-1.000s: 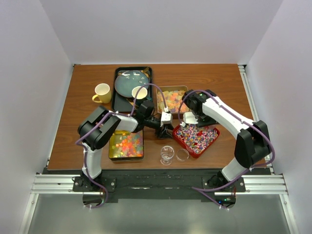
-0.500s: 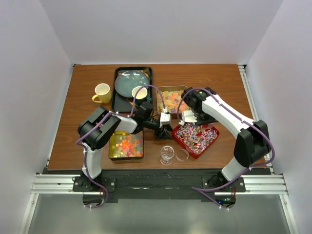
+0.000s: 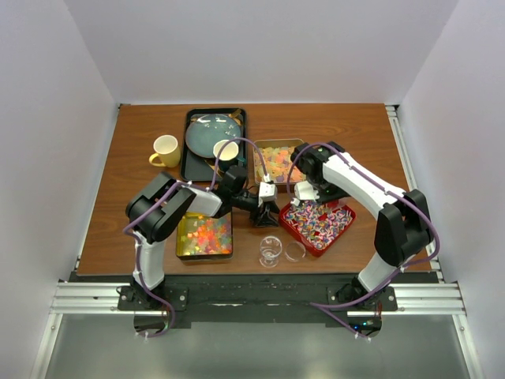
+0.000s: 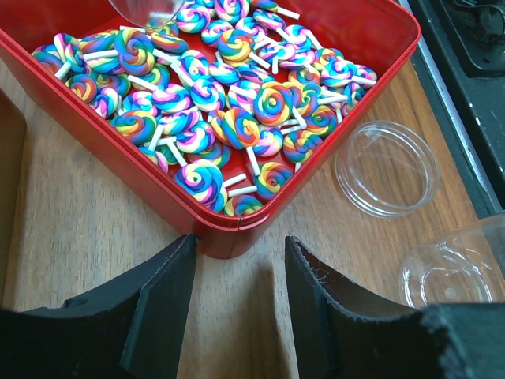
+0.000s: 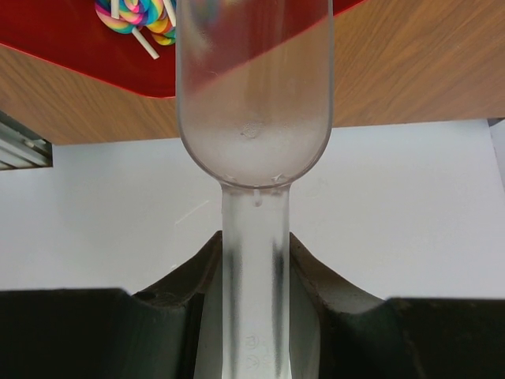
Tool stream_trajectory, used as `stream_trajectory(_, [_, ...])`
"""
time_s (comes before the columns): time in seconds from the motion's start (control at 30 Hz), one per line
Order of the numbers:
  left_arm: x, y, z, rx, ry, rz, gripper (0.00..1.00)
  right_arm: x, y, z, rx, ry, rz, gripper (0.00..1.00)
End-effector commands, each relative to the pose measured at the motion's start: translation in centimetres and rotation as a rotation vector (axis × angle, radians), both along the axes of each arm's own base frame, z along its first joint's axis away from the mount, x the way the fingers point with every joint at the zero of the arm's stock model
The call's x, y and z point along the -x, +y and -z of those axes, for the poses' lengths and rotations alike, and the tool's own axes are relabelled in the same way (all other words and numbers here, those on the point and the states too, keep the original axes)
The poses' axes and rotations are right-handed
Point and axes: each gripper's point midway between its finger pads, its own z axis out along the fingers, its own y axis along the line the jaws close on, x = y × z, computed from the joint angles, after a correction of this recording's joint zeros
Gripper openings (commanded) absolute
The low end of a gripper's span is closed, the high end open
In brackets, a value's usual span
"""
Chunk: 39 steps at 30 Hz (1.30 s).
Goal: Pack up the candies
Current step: Scoop the fake candies from the storage box.
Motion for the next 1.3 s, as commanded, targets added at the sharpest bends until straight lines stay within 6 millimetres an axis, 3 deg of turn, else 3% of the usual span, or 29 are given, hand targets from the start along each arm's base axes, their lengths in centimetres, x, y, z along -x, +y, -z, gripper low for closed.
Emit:
stream_trajectory(0.0, [-0.4,-0.4,-1.4,0.050,-0.041,0.005,0.53,-0.6,-1.1,-2.2,0.092,-0.022,-0.032,0.00])
stream_trajectory(0.43, [-0.5,-0.4,-1.2,0.051,-0.030,-0.001,0.53,-1.0,-2.1,-3.1,0.181,-0.028,-0.045,0.00])
stream_trajectory(0.83, [-0.4,-0.5,-1.0,0.062,-0.010,-0.014,0.53,-0.9,-2.7,0.4,0.227,-0.026,-0.063,0.00])
stream_trajectory(1.27, [-1.2,-1.7,-0.9,0.095,0.041,-0.048,0.53,-0.3,3.6,0.5,0.006,-0.010,-0.024,0.00])
